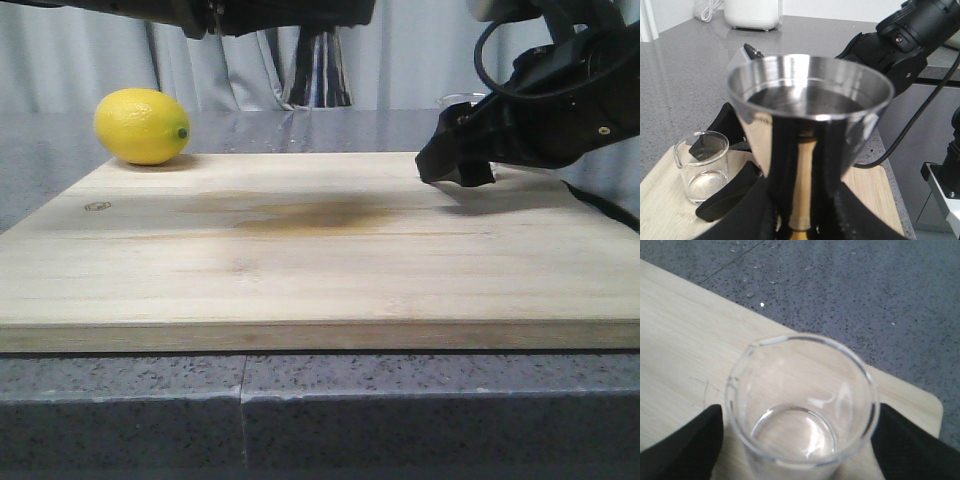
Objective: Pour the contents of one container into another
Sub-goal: 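Lower the beaker onto the board with the right gripper, then open the right gripper and lift it away from the beaker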
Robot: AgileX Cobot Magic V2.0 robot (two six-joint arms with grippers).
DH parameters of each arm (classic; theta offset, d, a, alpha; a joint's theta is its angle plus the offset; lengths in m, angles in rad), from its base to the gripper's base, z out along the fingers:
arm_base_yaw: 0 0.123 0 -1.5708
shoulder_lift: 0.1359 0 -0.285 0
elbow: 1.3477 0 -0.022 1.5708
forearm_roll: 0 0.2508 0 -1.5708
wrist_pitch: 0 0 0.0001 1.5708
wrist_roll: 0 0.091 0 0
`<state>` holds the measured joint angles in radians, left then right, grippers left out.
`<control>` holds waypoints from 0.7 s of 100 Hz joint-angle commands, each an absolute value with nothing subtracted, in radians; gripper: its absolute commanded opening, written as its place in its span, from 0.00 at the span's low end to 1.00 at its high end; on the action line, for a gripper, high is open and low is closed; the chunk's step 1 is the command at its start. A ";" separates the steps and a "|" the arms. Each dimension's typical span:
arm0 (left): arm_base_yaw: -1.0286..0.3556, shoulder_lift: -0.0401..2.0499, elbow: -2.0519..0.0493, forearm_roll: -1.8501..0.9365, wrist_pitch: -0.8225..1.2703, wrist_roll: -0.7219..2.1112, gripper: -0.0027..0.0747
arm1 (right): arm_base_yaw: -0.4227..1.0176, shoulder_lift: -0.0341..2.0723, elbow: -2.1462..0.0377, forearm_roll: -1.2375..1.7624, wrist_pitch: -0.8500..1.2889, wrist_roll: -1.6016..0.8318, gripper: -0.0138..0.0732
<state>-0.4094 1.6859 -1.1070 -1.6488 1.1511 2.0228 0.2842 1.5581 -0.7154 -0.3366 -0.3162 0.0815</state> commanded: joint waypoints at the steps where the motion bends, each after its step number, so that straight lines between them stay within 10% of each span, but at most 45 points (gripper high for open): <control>1: -0.407 1.633 -1.137 -1.724 1.204 2.019 0.01 | 0.284 1.493 -0.741 -0.342 -0.337 0.076 0.77; 70: -0.367 1.633 -1.137 -1.693 1.179 2.044 0.01 | 0.349 1.059 -0.741 -0.294 0.141 0.078 0.77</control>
